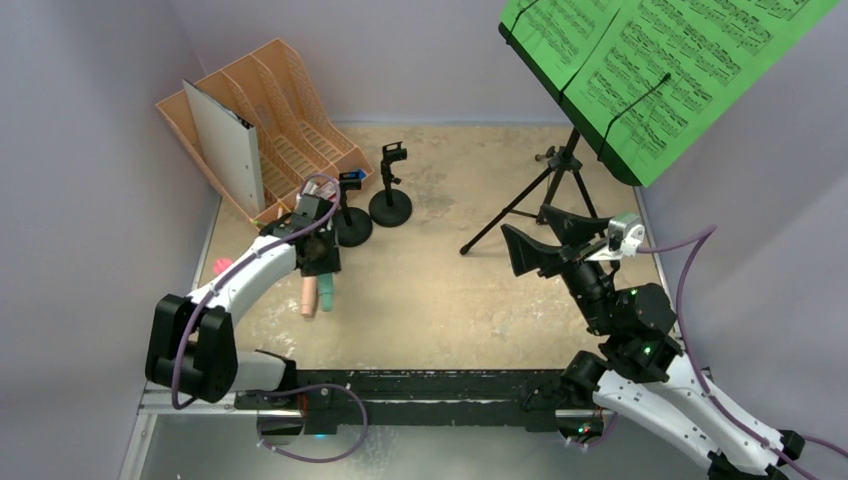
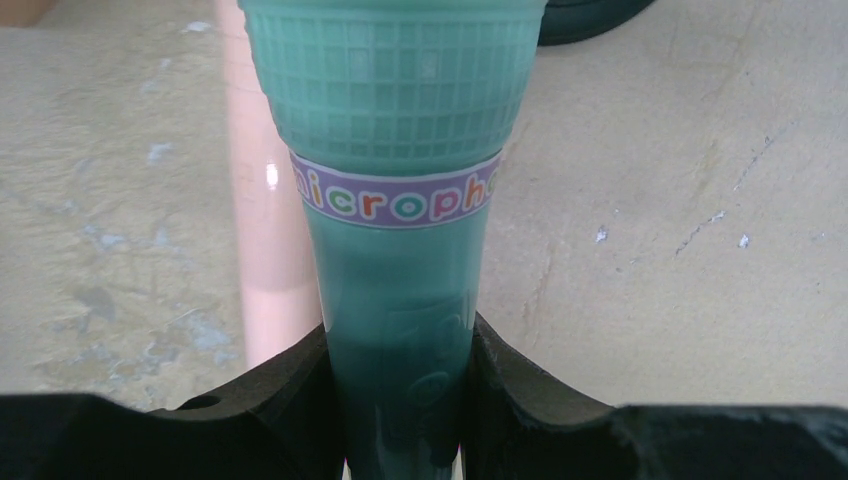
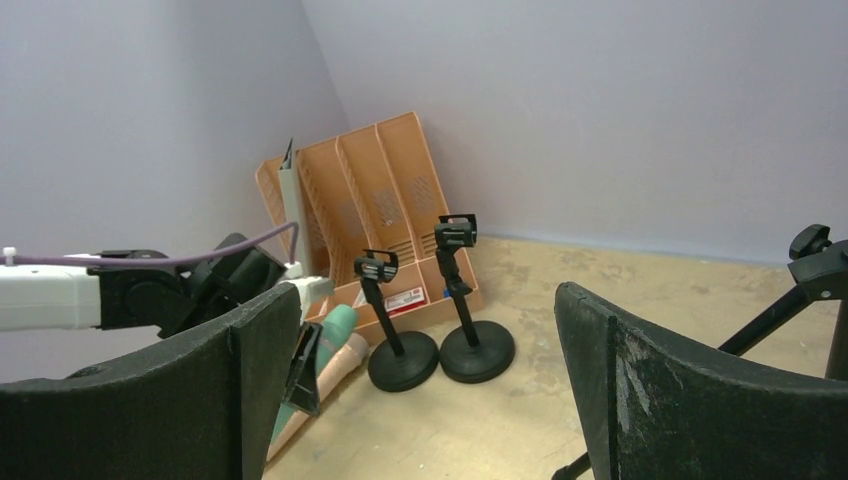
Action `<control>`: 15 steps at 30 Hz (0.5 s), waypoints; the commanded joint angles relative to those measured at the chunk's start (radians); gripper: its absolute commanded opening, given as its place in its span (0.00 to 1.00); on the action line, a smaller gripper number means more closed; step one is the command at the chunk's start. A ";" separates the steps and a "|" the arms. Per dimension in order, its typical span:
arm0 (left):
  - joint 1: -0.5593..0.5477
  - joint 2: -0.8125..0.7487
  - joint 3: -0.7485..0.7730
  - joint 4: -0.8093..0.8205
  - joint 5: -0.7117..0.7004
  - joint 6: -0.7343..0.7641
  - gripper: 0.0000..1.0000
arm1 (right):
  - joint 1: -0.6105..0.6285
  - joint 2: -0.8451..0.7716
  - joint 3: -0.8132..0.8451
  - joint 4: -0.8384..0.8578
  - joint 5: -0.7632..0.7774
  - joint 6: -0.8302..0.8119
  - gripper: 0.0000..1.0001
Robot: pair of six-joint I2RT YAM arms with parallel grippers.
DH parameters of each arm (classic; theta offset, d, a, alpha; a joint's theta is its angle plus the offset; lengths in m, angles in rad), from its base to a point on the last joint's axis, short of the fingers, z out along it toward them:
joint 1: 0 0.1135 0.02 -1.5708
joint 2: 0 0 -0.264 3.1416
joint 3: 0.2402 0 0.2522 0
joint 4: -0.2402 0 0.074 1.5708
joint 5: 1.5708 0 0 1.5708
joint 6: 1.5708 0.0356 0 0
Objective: Pack up the instrument practice props
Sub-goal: Place the microphone at the center of the board.
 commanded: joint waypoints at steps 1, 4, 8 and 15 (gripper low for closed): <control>-0.029 0.062 0.003 0.077 0.016 -0.006 0.07 | 0.000 -0.002 -0.006 0.038 -0.014 0.014 0.99; -0.029 0.124 0.008 0.111 0.007 0.000 0.12 | 0.001 0.001 0.000 0.031 -0.011 0.012 0.99; -0.024 0.177 0.002 0.156 -0.018 0.003 0.17 | 0.000 0.002 0.000 0.027 -0.002 0.011 0.99; -0.013 0.215 -0.004 0.137 -0.097 -0.015 0.29 | 0.001 0.016 0.004 0.021 -0.002 0.008 0.99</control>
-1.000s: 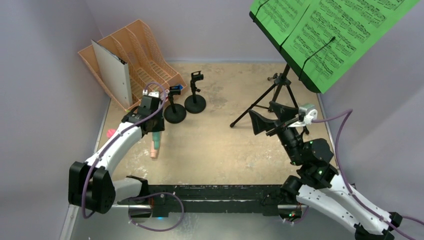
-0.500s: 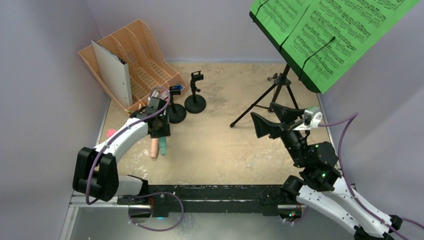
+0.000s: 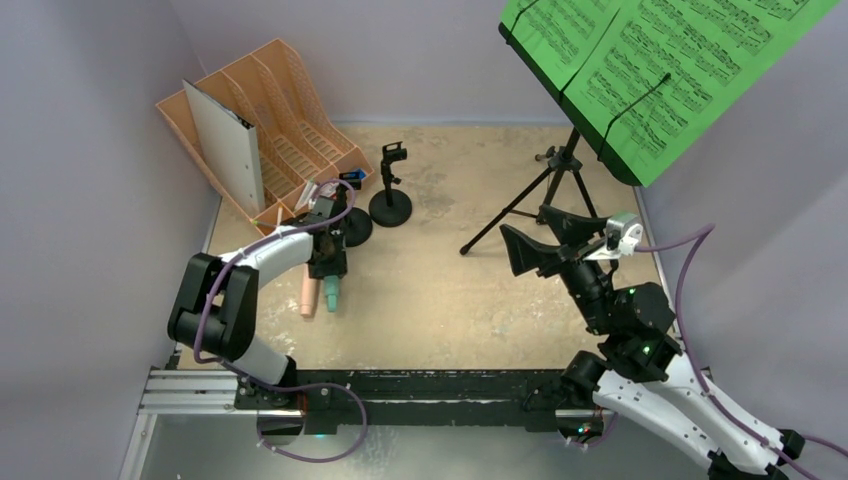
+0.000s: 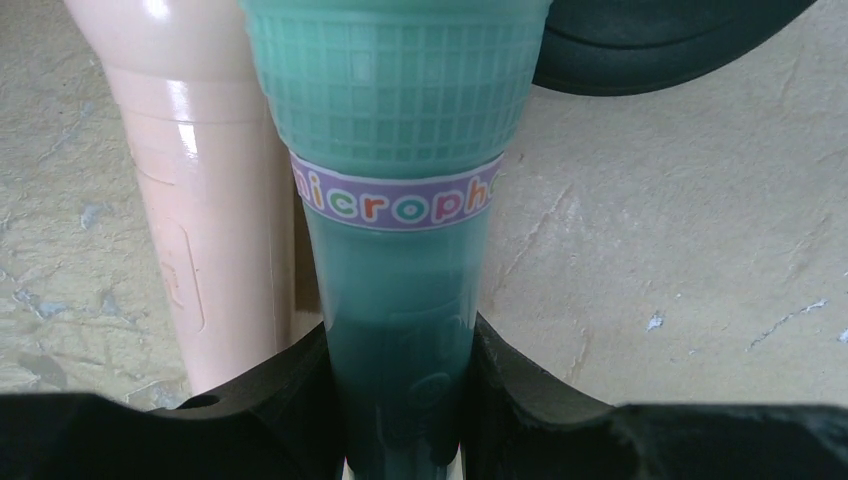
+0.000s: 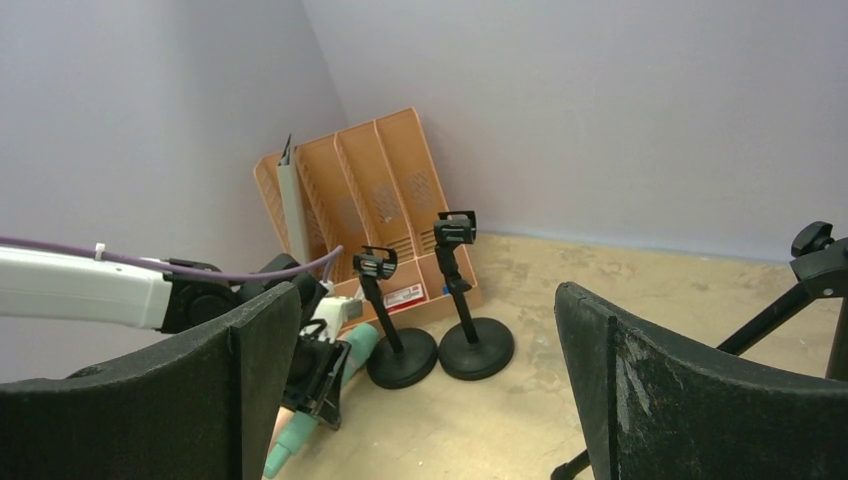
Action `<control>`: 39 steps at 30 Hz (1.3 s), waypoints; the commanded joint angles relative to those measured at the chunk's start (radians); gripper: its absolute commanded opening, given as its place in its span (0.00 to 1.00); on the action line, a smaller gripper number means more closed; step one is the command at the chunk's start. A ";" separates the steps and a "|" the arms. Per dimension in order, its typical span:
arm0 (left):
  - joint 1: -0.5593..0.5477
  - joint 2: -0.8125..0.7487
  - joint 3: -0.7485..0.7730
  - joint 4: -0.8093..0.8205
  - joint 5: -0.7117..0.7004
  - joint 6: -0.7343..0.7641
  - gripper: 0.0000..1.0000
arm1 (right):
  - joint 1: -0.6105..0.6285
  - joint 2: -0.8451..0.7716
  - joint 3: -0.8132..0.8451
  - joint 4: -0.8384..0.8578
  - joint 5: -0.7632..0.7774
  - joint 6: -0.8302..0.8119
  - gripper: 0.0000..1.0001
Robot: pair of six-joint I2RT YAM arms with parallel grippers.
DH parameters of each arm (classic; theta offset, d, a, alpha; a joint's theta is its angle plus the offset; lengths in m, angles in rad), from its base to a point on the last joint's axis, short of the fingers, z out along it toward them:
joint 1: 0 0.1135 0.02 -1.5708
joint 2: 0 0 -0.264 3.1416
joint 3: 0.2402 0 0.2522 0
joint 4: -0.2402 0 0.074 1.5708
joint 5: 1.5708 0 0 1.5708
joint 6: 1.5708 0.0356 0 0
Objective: Pack up the instrument practice props
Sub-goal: Place the microphone at the center of the board.
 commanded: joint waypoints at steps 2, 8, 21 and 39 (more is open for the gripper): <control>0.020 -0.026 -0.006 -0.004 -0.111 -0.020 0.31 | 0.001 0.014 0.003 0.027 -0.003 0.006 0.99; 0.038 -0.065 -0.025 -0.011 -0.148 -0.024 0.39 | 0.001 0.029 0.004 0.026 -0.014 0.004 0.99; 0.045 -0.055 -0.032 -0.013 -0.132 -0.041 0.48 | 0.001 0.038 0.006 0.024 -0.027 0.005 0.99; 0.045 -0.250 -0.016 -0.132 -0.239 -0.075 0.48 | 0.001 0.048 0.006 0.024 -0.025 0.002 0.99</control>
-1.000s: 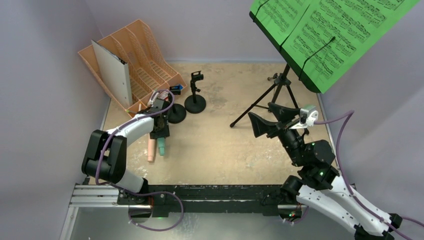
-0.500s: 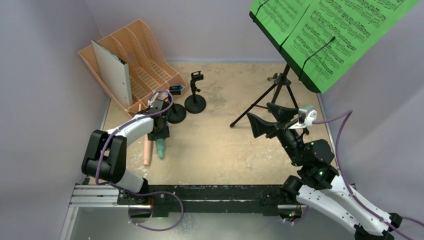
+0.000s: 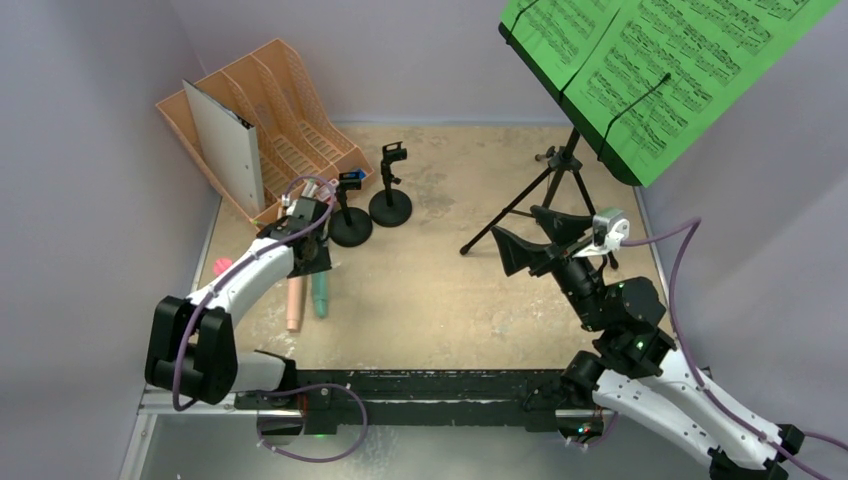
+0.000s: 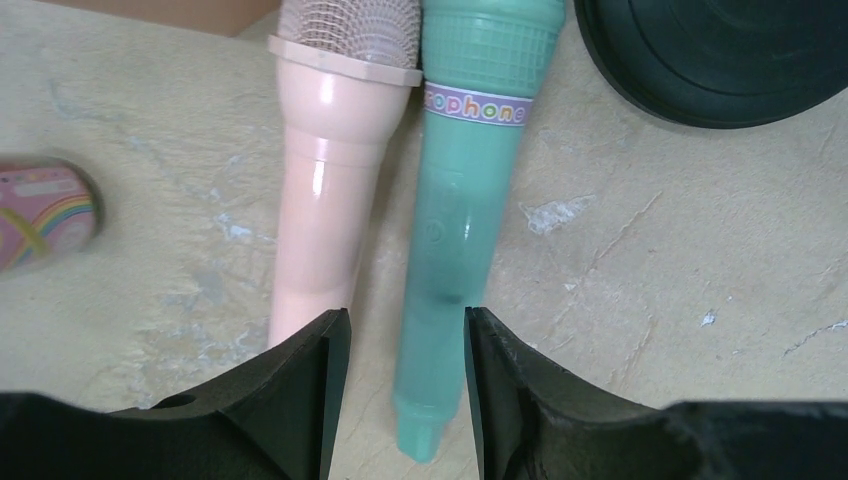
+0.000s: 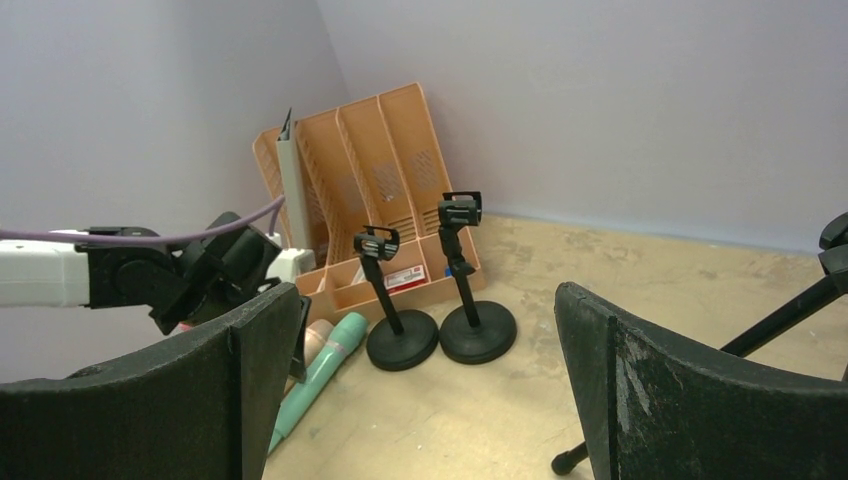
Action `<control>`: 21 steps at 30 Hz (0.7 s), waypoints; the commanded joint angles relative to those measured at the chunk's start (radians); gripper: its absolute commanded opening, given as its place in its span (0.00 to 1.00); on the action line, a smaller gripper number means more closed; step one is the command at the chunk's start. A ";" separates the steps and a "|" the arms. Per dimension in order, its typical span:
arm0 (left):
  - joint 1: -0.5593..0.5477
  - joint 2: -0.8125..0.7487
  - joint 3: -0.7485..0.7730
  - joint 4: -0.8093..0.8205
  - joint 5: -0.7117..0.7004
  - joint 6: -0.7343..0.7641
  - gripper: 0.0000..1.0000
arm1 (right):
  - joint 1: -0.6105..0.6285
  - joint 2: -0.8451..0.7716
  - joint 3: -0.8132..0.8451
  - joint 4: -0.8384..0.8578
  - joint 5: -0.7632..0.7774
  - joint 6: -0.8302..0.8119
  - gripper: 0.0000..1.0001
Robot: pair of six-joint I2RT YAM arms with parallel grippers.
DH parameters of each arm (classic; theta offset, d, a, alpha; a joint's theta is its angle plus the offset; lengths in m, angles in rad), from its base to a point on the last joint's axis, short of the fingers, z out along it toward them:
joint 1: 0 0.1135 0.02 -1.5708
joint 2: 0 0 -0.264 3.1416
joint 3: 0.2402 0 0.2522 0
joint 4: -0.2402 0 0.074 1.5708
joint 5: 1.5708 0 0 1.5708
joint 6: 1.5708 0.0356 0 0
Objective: Pack up the instrument practice props
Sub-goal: Place the microphone at the center of the board, then adjust the music stand at the center of the board.
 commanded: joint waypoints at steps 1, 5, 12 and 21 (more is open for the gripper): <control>0.009 -0.055 0.007 -0.028 -0.065 -0.030 0.48 | 0.001 0.005 0.006 0.027 0.001 0.002 0.99; 0.009 -0.078 0.002 0.004 0.030 -0.029 0.48 | 0.001 0.011 0.009 0.023 0.009 0.001 0.99; 0.009 -0.242 -0.021 0.149 0.216 0.026 0.50 | 0.000 0.046 0.002 0.026 0.075 -0.010 0.99; 0.009 -0.443 0.064 0.139 0.086 0.158 0.71 | 0.001 0.096 -0.013 0.045 0.238 -0.047 0.99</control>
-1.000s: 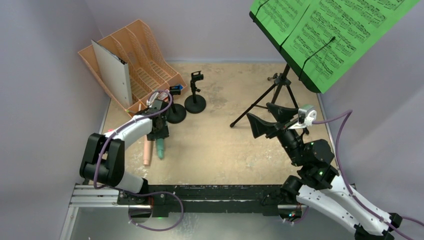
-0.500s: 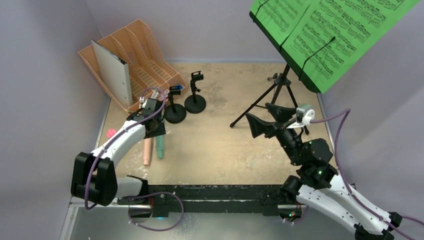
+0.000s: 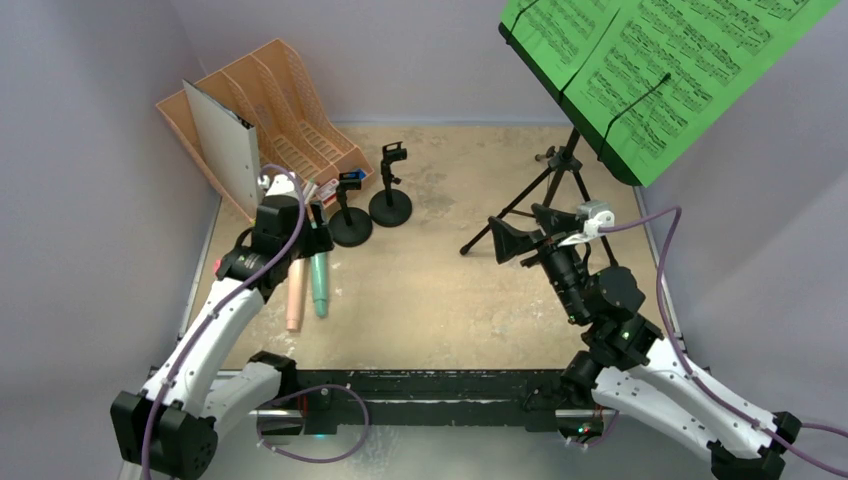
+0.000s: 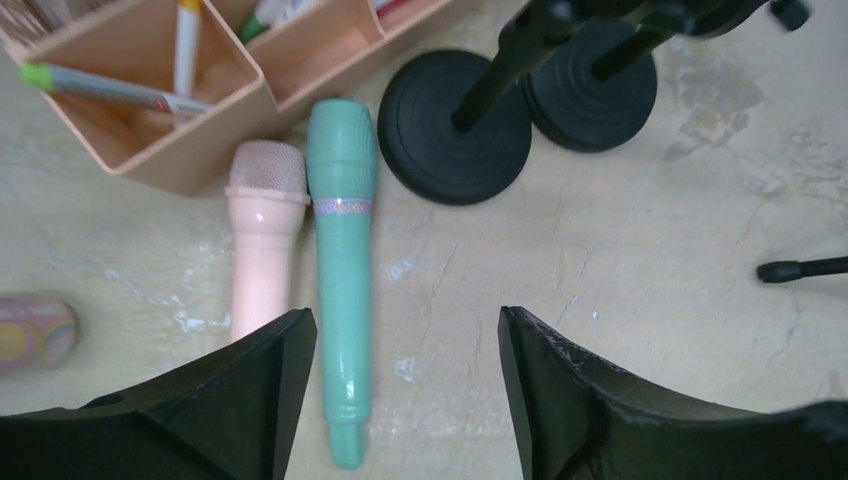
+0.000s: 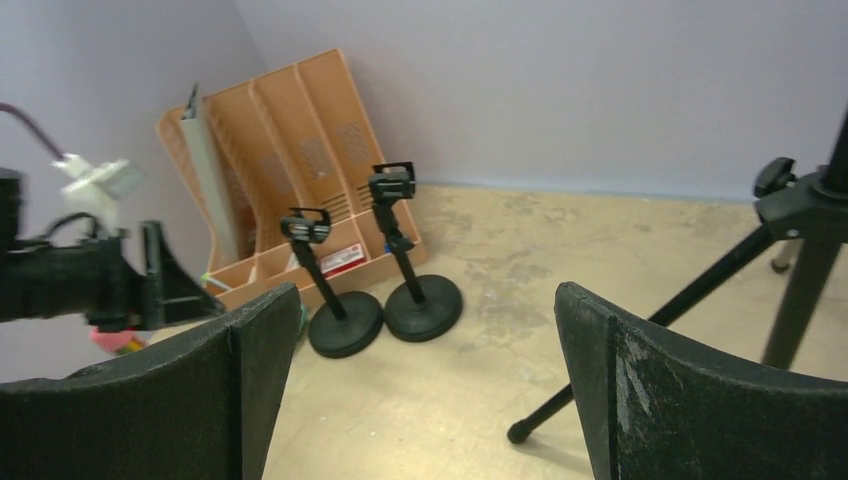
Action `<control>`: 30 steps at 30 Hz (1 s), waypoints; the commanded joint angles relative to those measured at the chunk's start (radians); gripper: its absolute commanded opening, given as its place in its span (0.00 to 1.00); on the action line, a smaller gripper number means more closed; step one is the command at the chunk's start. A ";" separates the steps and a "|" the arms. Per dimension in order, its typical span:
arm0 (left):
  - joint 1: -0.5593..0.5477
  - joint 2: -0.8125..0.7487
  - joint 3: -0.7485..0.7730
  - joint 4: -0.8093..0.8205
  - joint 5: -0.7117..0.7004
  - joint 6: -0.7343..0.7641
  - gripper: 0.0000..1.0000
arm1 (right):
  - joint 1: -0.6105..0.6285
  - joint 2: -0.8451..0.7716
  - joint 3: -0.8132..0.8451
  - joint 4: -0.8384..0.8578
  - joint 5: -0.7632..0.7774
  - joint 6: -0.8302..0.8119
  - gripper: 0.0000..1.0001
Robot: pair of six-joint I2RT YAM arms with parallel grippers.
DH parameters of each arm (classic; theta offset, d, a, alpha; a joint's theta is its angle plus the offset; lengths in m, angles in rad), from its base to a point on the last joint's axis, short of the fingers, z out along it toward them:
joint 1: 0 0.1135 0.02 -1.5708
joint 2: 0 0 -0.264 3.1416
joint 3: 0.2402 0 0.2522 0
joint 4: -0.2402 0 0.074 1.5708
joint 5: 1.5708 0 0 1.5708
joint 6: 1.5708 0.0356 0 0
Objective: Pack up the instrument practice props
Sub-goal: Adjust the music stand at the center of the board.
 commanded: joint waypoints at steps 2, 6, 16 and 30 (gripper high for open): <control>0.009 -0.129 0.073 0.044 -0.098 0.122 0.80 | 0.000 0.029 -0.022 0.068 0.182 -0.052 0.99; 0.006 -0.214 0.051 0.110 -0.122 0.197 0.85 | 0.001 0.065 -0.040 0.102 0.329 -0.094 0.99; -0.019 -0.410 -0.122 0.265 -0.024 0.197 0.92 | -0.054 0.086 -0.173 0.399 0.439 -0.184 0.99; -0.115 -0.528 -0.145 0.245 -0.052 0.232 0.95 | -0.417 0.215 -0.195 0.741 0.114 -0.197 0.99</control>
